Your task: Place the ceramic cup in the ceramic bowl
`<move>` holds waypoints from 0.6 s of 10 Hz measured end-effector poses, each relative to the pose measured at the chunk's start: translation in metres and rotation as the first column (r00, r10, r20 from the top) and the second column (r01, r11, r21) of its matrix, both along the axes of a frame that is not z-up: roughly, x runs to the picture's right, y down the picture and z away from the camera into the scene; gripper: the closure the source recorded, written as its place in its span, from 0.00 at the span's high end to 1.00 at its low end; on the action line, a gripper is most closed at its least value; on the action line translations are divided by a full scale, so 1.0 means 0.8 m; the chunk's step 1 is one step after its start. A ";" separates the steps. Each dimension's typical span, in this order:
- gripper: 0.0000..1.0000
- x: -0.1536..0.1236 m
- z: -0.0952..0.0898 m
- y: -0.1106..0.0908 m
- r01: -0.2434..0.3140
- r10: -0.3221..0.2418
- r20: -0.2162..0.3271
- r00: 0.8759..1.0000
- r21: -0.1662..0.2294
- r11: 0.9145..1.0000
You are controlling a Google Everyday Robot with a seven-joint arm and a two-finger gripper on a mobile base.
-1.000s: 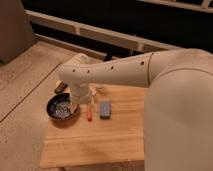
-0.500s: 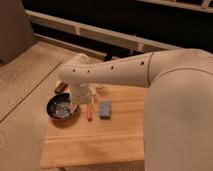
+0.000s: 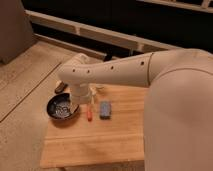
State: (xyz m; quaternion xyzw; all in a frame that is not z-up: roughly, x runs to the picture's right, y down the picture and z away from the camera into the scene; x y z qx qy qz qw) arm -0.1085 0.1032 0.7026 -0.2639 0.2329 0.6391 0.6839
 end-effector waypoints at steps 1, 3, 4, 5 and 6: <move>0.65 0.000 0.000 0.000 0.000 0.000 0.000 1.000 0.000 1.000; 0.65 0.000 0.000 0.000 0.000 0.000 0.000 1.000 0.000 1.000; 0.65 0.001 0.000 -0.001 0.006 -0.006 -0.003 1.000 0.004 1.000; 0.65 0.003 0.002 -0.005 0.014 -0.014 -0.010 1.000 0.011 1.000; 0.65 0.012 0.013 -0.024 0.047 -0.045 -0.035 0.998 0.044 0.998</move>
